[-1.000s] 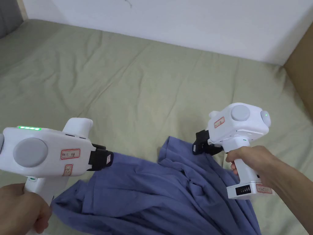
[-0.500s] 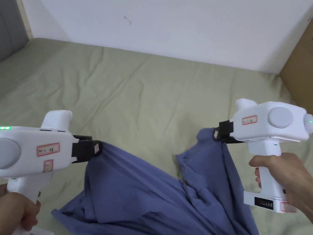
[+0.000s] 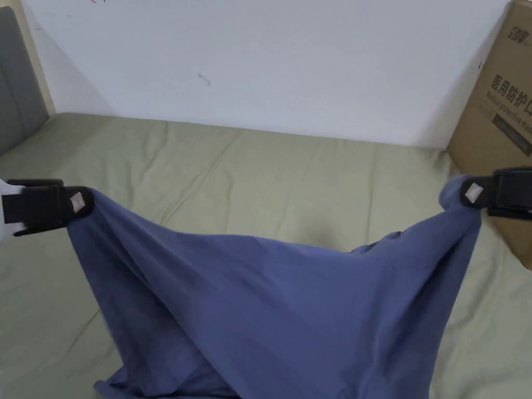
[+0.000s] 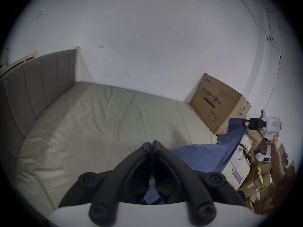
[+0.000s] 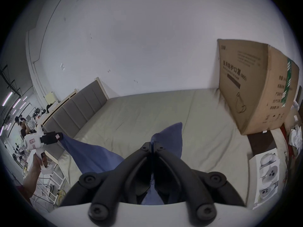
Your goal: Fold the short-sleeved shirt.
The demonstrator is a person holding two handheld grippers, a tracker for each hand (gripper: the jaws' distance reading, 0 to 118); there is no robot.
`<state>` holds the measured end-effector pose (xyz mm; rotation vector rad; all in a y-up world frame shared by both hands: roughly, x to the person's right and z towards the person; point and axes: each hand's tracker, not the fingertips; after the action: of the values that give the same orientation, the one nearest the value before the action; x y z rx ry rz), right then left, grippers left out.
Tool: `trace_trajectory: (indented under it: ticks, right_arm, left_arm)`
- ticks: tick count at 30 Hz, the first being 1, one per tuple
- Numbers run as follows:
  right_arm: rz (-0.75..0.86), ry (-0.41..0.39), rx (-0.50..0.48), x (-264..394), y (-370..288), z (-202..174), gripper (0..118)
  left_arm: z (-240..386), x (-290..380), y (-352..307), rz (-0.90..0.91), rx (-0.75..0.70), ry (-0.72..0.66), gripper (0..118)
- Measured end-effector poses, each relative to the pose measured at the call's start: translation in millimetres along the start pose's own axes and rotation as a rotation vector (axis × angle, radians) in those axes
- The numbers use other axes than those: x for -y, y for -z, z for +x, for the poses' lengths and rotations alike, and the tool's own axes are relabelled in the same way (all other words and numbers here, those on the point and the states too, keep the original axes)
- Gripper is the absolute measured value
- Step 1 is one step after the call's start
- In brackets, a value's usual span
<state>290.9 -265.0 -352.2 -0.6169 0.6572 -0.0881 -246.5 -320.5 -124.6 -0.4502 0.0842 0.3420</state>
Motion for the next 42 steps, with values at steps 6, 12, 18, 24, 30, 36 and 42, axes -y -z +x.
trace_trajectory:
  ticks: [6, 12, 18, 24, 30, 36, 42]
  right_arm:
    - [0.013, -0.028, 0.085, -30.8, 36.2, 14.5, 1]
    - [0.009, -0.063, 0.186, -82.5, 127.6, 17.9, 1]
    - [0.082, -0.043, 0.287, -156.7, 209.0, 29.2, 1]
    - [0.211, -0.093, 0.371, -239.8, 240.9, 24.5, 1]
    - [0.402, -0.104, 0.382, -310.1, 215.1, -2.6, 1]
    - [0.554, -0.085, 0.352, -332.4, 177.3, -6.5, 1]
    - [0.521, -0.094, 0.341, -276.4, 164.0, 2.7, 1]
  left_arm:
    - [-10.2, -36.5, 31.9, -0.033, -0.055, 0.032, 3]
    - [-19.0, -88.6, 115.4, -0.053, -0.122, 0.075, 3]
    - [-34.2, -155.8, 185.8, -0.015, -0.208, 0.095, 3]
    - [-36.2, -228.6, 219.9, 0.07, -0.267, 0.144, 3]
    - [-22.5, -300.3, 210.1, 0.249, -0.246, 0.149, 3]
    - [-18.0, -318.4, 189.6, 0.32, -0.229, 0.142, 3]
    - [-26.4, -267.2, 178.9, 0.3, -0.174, 0.142, 3]
